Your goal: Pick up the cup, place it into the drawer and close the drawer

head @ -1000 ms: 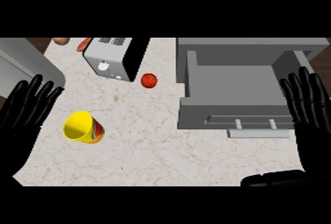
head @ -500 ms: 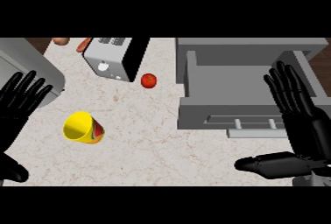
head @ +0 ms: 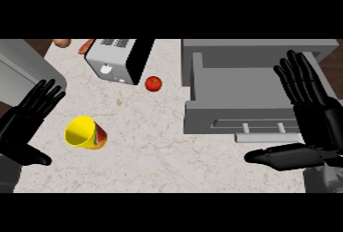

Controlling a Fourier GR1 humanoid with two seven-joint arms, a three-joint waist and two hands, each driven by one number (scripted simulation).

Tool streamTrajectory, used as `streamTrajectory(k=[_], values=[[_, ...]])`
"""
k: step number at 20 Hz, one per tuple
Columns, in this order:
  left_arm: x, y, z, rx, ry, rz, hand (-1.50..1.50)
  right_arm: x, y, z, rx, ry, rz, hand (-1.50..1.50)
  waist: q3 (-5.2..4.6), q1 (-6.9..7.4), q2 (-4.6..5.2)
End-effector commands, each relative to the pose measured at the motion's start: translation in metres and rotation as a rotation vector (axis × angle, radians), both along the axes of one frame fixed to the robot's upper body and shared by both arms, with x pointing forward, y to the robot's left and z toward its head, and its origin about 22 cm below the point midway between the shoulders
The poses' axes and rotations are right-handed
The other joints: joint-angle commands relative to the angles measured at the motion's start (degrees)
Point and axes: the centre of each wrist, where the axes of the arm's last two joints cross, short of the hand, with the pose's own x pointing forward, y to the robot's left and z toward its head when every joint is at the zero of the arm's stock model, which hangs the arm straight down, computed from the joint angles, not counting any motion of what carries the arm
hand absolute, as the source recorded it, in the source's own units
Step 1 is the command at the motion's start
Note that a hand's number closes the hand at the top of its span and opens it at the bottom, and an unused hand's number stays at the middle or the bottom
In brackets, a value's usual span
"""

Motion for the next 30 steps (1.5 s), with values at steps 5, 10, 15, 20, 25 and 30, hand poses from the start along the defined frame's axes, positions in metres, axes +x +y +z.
streamTrajectory(k=[5,10,15,20,25,30], values=[[-0.005,0.018,-0.048,0.047,0.064,0.062,-1.50,0.022,-0.015,0.014,-0.007,-0.007,-0.018,-1.50,-0.01,0.04,0.03],[-0.006,0.031,-0.076,0.058,0.079,0.084,-1.50,0.016,-0.009,0.014,0.007,-0.016,-0.005,-1.50,-0.10,-0.69,0.26],[-0.016,0.019,-0.104,0.088,0.110,0.091,-1.50,0.012,-0.004,0.009,-0.006,-0.016,0.003,-1.50,-0.10,-0.65,0.23],[-0.013,0.023,-0.104,0.089,0.071,0.137,-1.50,0.015,-0.006,0.014,0.013,-0.033,-0.004,-1.50,-0.28,-1.74,0.69],[-0.029,0.001,-0.131,0.078,0.054,0.133,-1.50,0.012,-0.018,0.018,-0.007,-0.033,0.018,-1.50,-0.32,-1.92,0.74],[-0.025,0.000,-0.130,0.048,0.038,0.123,-1.50,0.020,-0.023,0.014,-0.012,-0.019,0.003,-1.50,-0.32,-1.64,0.94]])
